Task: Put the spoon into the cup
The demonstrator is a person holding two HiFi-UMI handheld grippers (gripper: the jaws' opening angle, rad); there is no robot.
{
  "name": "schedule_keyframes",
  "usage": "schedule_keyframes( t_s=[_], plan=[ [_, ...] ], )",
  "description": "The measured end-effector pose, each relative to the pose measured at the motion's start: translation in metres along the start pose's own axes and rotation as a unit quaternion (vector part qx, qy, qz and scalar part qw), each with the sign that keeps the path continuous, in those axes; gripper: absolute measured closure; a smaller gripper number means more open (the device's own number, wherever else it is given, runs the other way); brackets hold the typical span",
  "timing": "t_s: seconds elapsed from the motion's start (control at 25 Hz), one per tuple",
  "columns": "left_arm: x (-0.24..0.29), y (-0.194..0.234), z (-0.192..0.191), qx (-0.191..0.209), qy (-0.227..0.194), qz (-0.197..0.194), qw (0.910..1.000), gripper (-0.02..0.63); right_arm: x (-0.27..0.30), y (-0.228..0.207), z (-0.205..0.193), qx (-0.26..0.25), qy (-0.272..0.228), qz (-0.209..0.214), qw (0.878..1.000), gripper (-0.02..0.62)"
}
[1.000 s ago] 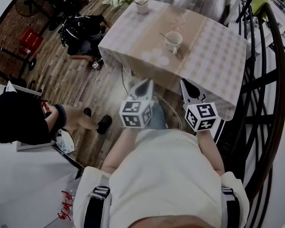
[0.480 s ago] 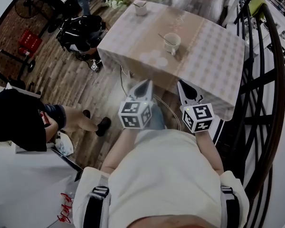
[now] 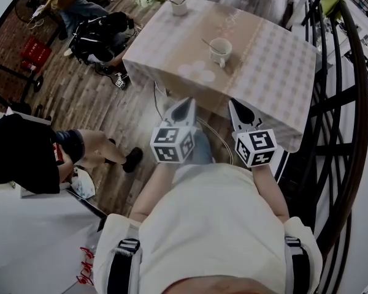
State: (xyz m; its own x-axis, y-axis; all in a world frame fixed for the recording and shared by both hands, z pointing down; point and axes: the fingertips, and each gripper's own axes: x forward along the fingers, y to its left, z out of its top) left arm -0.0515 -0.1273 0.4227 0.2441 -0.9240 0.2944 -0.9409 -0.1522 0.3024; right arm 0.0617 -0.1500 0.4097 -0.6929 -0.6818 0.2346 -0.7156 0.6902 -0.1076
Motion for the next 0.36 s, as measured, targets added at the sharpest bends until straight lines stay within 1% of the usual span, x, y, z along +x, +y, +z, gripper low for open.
schedule_keyframes(
  t_s=[0.36],
  plan=[
    [0.0011,0.0054,0.0023,-0.006,0.0,0.003,1.0,0.603,0.0034,-0.0004,0.0031,0.002,-0.005,0.002,1.0,0.597]
  ],
)
